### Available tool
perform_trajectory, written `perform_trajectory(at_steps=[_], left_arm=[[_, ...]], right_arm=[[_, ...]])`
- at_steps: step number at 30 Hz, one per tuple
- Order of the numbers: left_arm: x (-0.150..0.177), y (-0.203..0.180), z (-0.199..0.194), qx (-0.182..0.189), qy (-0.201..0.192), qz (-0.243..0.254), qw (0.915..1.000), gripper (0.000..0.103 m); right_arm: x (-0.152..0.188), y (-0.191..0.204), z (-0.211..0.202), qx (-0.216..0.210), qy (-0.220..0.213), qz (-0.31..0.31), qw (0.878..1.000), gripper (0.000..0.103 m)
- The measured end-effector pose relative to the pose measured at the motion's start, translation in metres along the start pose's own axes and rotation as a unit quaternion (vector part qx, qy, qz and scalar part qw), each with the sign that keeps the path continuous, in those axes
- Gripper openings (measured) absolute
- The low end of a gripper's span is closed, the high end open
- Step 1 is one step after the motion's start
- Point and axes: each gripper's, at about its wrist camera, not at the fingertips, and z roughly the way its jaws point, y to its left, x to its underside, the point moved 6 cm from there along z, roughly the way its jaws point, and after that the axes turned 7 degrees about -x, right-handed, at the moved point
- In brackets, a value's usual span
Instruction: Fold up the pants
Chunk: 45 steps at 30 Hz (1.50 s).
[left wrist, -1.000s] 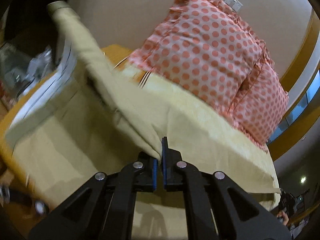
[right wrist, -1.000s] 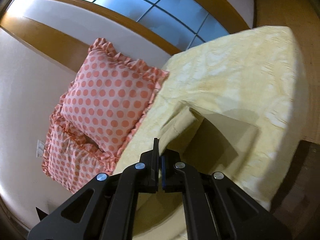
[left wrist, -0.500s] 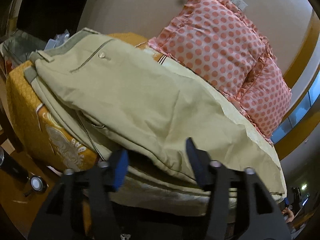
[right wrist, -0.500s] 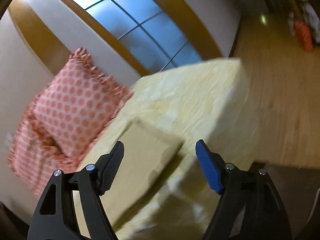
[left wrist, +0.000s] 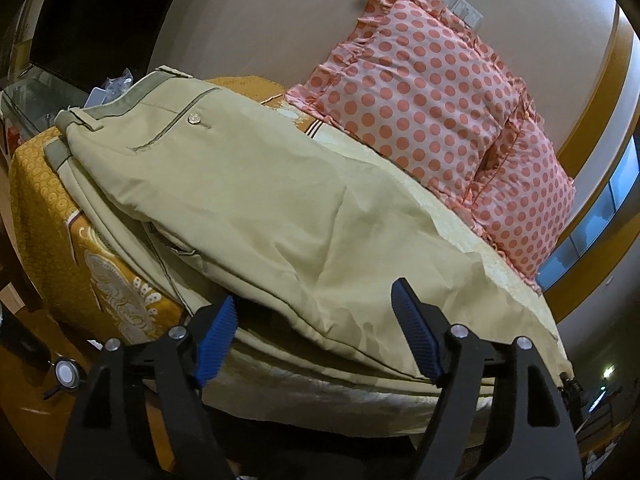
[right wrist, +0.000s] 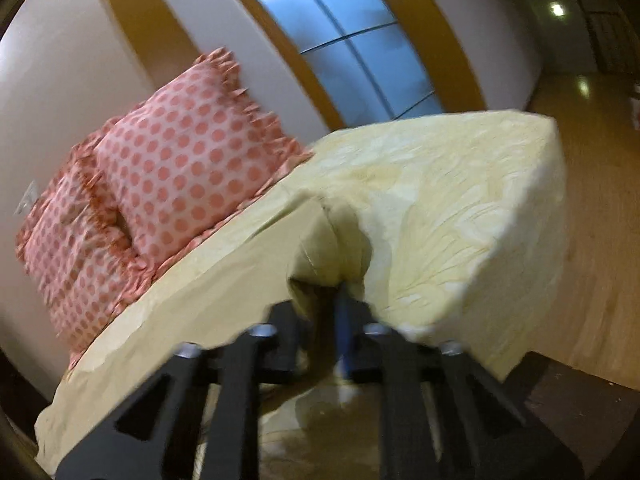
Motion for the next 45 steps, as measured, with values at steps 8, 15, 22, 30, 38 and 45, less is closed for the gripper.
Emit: perform_trajectory(at_steps=[8,15,22,30,38,45], left_arm=[[-0.016,0.04,-0.022,-0.032,-0.06,-0.058,0.996,0.087],[-0.025,0.06,-0.016,-0.047,-0.061,-0.07,0.9946,0.092],[-0.034,0.074,-0.002,-0.035,-0.047,-0.096,0.9937,0.098],[-0.052,0.092,0.006,-0.041,-0.053,-0.133,0.9889,0.098],[-0.073,0.118,0.018,-0.073,-0.037,-0.19,0.9783,0.062],[-0.11,0.078,0.009,-0.124,-0.049,-0.072,0.9884,0.009]], right_arm=[[-0.022,0.143,0.008,-0.141,-0.001,-0.089,0.986,0.004],[0.088,0.362,0.021,-0.377,0.147,-0.186,0.895,0.004],[0.259,0.414,0.017,-0.374,0.372,-0.312,0.791,0.037],[0.177,0.381,0.003,-0.393,0.287,-0.206,0.849,0.092],[0.167,0.351,0.023,-0.386,0.288,-0.149,0.863,0.092],[0.133,0.316,0.024,-0.375,0.251,-0.125,0.883,0.092]])
